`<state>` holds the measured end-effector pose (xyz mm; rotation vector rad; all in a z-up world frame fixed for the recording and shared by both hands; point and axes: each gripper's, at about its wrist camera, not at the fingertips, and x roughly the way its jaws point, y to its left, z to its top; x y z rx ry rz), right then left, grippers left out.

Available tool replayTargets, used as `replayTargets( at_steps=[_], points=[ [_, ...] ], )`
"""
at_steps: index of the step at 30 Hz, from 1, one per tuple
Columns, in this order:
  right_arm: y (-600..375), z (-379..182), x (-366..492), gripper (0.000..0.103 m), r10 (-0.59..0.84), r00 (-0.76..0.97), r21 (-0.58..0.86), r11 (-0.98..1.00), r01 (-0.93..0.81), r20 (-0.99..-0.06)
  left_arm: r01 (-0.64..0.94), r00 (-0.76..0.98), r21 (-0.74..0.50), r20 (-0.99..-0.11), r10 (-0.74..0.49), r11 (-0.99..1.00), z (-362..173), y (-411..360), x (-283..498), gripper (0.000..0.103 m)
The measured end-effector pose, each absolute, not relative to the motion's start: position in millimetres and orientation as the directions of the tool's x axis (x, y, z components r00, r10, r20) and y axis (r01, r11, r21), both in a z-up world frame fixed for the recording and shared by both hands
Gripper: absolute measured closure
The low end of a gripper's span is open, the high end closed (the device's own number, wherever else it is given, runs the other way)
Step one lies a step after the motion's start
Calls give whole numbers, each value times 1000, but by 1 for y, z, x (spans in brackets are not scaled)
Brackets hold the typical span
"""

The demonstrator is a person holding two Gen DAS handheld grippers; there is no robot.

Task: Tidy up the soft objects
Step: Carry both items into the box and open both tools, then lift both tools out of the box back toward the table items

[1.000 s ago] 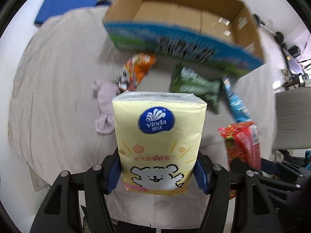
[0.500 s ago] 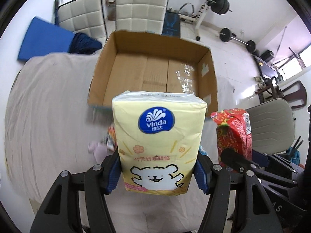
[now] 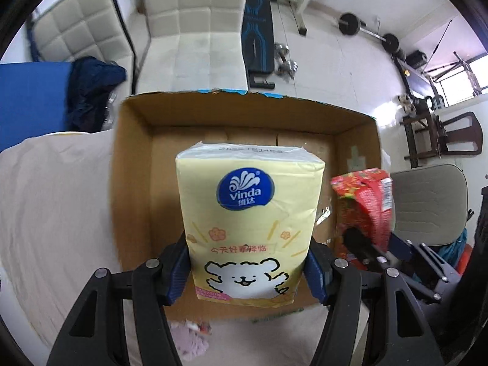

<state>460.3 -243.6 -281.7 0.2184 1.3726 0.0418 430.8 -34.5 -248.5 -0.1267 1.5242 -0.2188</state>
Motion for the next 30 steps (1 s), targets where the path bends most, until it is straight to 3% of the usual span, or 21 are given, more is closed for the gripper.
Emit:
replayTargets(
  at_steps=[10,18,20,22,26,28,30],
  points=[
    [-236,-353,520,52,118,135,136,982,130,-984,81,-126,-247,-963,-236,966,-324,-55,490,42],
    [-229,-381,536,51,102,99,113,987,113,-990,110,-171,-213,-966,-193,971,-347,-68,504,42],
    [-228,-386,535,47,91,81,99,990,103,-993,101,-177,-190,-969,-171,976,-354,-69,507,41],
    [-226,-389,534,21,99,69,105,990,93,-993,102,-170,-178,-973,-159,979,-355,-70,508,37],
    [-224,-387,531,19,71,76,76,994,77,-995,133,-129,-125,-986,-107,983,-351,-71,505,36],
    [-223,-383,527,19,64,72,69,995,75,-995,139,-110,-118,-989,-103,983,-346,-69,503,22],
    [-221,-379,521,18,52,72,57,996,72,-996,132,-85,-115,-991,-104,985,-339,-63,499,17]
  ],
)
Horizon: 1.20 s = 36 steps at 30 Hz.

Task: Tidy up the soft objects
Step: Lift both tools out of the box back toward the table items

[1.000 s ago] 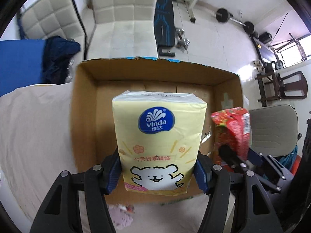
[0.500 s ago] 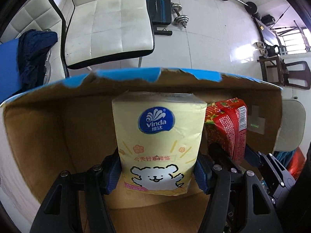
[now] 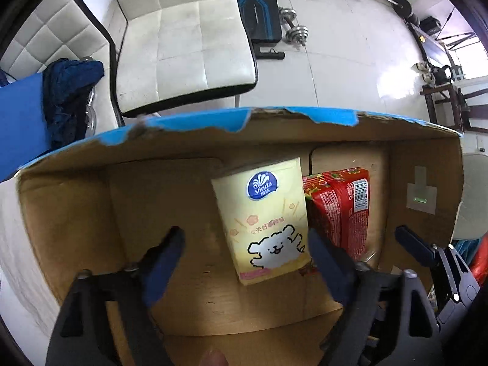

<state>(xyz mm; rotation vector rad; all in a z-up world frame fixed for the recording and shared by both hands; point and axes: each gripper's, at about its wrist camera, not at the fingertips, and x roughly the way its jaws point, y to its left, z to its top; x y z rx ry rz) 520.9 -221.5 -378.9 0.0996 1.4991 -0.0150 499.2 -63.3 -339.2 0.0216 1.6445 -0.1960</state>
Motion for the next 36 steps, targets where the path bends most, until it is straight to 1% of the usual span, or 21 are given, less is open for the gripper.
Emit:
replayTargets(
  at_steps=[2,3,4,5,11,15,23,31,36],
  points=[
    [-223,-370,511,14,44,72,49,997,61,-996,130,-66,-109,-993,-101,986,-333,-58,495,14],
    [-221,-367,506,7,43,77,48,997,58,-996,127,-58,-104,-994,-97,987,-328,-55,491,11],
    [-221,-364,502,1,46,81,51,997,57,-996,123,-51,-103,-994,-97,987,-324,-54,488,11],
    [-220,-361,496,0,53,88,58,997,55,-995,118,-35,-102,-994,-99,988,-319,-49,483,11],
    [-215,-340,456,0,59,114,64,997,46,-992,84,49,-114,-992,-118,990,-287,-29,451,11],
    [-210,-322,429,0,58,140,64,997,40,-988,69,117,-88,-988,-96,994,-263,-19,424,11],
    [-210,-268,369,0,51,233,55,998,12,-971,63,280,-33,-959,-49,997,-206,-8,363,11],
    [-215,-208,313,0,63,350,60,998,-19,-934,44,367,-32,-929,-46,999,-158,-8,303,11],
    [-221,-182,288,0,84,385,77,996,-33,-919,37,424,-22,-905,-36,999,-132,-9,267,11]
  ],
)
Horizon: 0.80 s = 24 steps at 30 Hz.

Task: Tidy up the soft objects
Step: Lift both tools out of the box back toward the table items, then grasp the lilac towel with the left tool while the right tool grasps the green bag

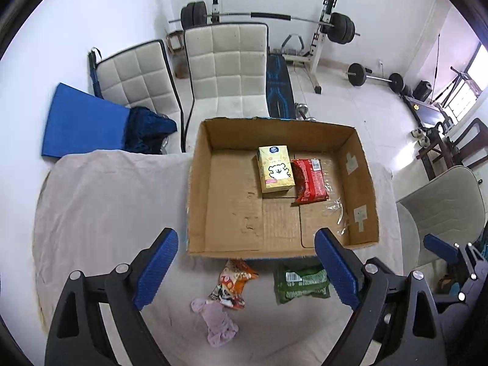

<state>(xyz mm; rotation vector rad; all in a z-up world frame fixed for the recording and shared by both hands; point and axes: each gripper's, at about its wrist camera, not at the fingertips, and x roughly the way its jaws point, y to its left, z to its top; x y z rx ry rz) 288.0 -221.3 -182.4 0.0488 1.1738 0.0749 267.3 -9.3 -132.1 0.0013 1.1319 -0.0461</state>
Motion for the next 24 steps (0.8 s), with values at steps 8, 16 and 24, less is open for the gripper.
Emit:
replayTargets(
  at_steps=[8,16,24],
  points=[
    [-225,-155,256,0,121,416,98,992,-77,-901,12,459,-61,-887,-60,998,-111,-6,239,11],
    [-255,-181,239,0,139,363,123,990,-67,-921,-33,430,-76,-901,-54,997,-120,9,219,11],
    [-299,-281,239,0,73,142,72,997,-17,-987,-109,214,-10,-977,13,994,-216,30,196,11]
  ],
)
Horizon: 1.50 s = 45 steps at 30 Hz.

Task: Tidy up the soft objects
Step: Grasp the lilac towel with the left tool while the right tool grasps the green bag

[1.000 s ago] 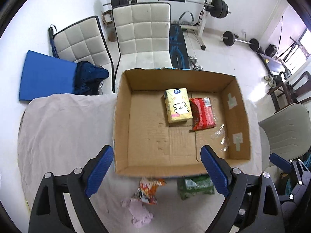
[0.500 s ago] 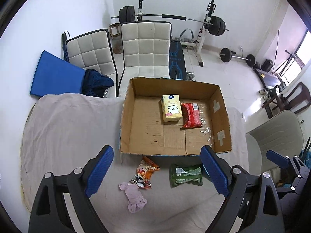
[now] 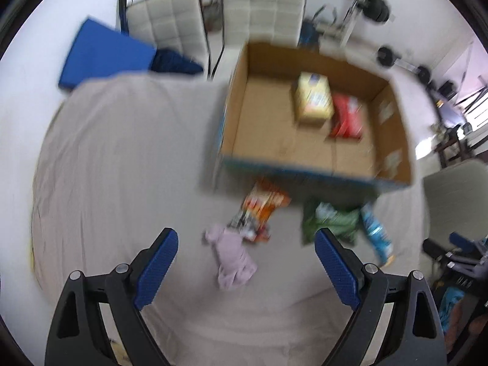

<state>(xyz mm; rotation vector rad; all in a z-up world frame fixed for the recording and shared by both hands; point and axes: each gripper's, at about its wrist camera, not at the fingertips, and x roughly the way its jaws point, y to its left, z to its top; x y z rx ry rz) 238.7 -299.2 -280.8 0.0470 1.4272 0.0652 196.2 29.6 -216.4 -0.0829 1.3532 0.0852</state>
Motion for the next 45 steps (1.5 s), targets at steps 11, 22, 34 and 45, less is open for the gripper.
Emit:
replayTargets(
  at_steps=[11,22,34,45],
  points=[
    [-250,-355,239,0,64,22,58,973,-223,-998,-188,-40,40,-999,33,981,-328,61,176,11],
    [-140,-421,253,22,-210,92,-213,677,-705,-973,-256,-65,39,-998,23,966,-342,79,154,11],
    [-179,-434,265,55,45,-351,133,964,-231,-935,-291,-77,13,-997,-10,956,-357,94,145,11],
    [-153,-428,257,40,52,-216,131,920,-370,-975,-246,-152,6,-988,-32,969,-398,86,172,11]
  ],
)
